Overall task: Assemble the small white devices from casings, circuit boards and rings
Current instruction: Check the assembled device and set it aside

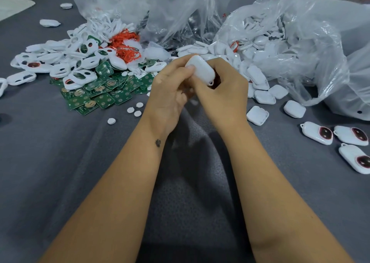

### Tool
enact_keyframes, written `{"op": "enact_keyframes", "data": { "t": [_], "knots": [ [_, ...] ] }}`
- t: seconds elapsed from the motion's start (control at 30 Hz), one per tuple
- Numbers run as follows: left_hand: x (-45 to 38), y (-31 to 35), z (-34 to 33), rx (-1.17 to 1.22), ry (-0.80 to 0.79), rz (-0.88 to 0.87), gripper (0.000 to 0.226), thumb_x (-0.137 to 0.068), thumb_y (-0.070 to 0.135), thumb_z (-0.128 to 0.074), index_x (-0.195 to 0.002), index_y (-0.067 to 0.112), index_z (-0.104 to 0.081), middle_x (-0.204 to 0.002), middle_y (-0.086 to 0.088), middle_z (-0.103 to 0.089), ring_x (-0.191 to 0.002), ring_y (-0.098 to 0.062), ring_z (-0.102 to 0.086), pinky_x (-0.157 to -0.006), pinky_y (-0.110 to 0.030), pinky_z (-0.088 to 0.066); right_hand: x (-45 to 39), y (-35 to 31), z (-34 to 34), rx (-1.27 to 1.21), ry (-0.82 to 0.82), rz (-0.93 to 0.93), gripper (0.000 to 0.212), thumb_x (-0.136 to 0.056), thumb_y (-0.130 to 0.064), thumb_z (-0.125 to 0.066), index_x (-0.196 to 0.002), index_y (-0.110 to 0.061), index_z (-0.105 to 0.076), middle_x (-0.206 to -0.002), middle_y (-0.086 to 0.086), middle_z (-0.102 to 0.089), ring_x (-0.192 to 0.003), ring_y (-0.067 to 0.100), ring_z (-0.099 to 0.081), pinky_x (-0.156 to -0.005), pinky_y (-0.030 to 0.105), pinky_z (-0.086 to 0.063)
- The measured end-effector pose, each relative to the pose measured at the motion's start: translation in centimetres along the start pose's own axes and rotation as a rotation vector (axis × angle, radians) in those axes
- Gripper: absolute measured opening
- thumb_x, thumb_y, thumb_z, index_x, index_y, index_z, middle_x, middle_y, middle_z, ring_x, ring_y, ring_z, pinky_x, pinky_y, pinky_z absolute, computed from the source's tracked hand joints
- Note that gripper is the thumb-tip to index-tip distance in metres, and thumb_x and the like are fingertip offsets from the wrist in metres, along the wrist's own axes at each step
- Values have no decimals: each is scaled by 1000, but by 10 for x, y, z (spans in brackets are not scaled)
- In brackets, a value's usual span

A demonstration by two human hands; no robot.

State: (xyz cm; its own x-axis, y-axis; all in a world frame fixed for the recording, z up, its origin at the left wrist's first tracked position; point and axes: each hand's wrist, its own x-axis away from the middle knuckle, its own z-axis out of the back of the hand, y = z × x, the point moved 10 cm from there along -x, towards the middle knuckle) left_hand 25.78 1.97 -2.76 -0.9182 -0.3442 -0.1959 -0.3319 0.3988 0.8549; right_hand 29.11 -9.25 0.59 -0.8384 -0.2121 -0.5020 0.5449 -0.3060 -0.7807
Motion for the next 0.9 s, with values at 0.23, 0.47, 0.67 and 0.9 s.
{"op": "enact_keyframes", "data": {
  "t": [0.23,0.47,0.67,0.9],
  "knots": [
    [-1,-16,17,15,135,184,18,-96,22,-57,-87,12,-69,-77,-2,-65,-61,-8,-58,-59,-19,-51,-6,9,4,-141,19,25,37,-77,0,-65,-102,-24,-75,-92,-9,-57,-78,-4,-53,-73,9,-40],
    [-3,-17,24,-24,176,148,17,-88,-5,-60,-99,5,-69,-85,-5,-73,-76,-10,-69,-72,-21,-56,-7,30,-1,-418,0,-200,45,-81,10,-53,-109,-21,-67,-99,-1,-68,-90,12,-64,-81,27,-54],
    [-1,-15,24,-82,166,129,20,-86,-8,-60,-94,7,-70,-80,-2,-75,-78,-11,-72,-74,-23,-57,-4,36,-13,-577,-88,-290,24,-87,3,-56,-98,-11,-72,-87,3,-71,-81,13,-63,-71,26,-50],
    [1,-16,25,-86,207,141,18,-85,-8,-61,-93,5,-69,-78,-4,-74,-72,-11,-70,-73,-23,-58,-2,34,-15,-620,-109,-313,25,-86,6,-54,-93,-8,-73,-79,5,-69,-75,15,-59,-66,26,-49]
  ]
}}
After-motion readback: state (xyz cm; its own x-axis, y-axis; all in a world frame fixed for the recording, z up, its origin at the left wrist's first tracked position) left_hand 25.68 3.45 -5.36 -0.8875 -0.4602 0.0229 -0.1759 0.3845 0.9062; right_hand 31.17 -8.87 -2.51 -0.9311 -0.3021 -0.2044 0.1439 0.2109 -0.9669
